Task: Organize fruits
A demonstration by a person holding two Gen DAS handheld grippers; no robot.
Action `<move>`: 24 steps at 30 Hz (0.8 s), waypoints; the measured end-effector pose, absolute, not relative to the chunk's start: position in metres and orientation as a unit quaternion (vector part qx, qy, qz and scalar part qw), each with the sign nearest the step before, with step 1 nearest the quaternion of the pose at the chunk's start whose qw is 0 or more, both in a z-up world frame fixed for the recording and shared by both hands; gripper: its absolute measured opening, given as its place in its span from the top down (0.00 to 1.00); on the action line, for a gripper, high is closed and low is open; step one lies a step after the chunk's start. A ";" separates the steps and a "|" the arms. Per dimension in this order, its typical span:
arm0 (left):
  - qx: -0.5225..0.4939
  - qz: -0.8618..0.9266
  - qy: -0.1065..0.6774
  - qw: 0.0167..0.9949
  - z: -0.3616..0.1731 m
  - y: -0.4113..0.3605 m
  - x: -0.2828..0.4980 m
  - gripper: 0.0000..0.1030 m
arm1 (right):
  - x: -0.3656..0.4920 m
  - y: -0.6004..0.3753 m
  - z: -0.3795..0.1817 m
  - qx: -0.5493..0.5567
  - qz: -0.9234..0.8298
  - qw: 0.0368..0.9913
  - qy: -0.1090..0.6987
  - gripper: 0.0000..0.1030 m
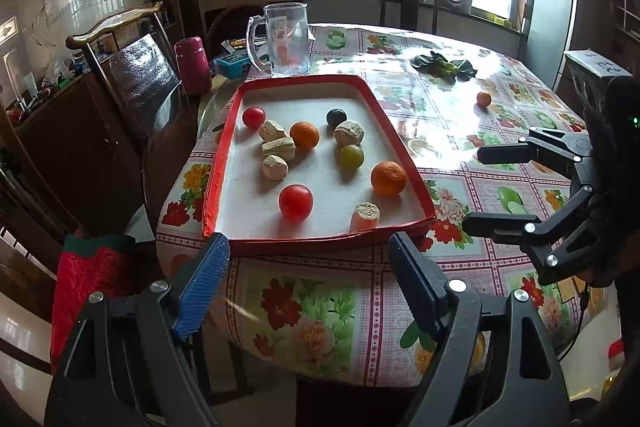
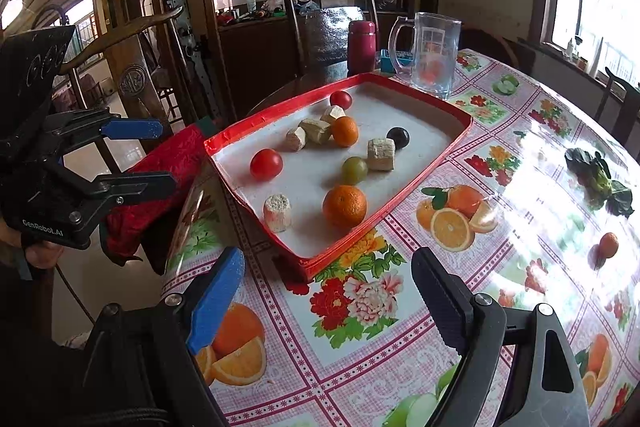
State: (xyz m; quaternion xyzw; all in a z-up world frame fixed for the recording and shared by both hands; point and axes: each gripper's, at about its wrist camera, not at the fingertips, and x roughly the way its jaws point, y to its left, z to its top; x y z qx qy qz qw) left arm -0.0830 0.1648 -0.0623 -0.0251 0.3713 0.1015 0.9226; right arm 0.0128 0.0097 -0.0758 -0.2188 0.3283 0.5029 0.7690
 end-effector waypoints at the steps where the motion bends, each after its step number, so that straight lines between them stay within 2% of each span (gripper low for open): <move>1: -0.024 0.104 0.371 0.922 -0.062 0.165 -0.083 0.20 | 0.013 0.010 -0.075 -0.221 0.506 0.767 0.327 0.14; 24: 0.029 0.118 0.342 0.932 -0.056 0.146 -0.090 0.18 | 0.001 0.028 -0.084 -0.298 0.535 0.741 0.277 0.12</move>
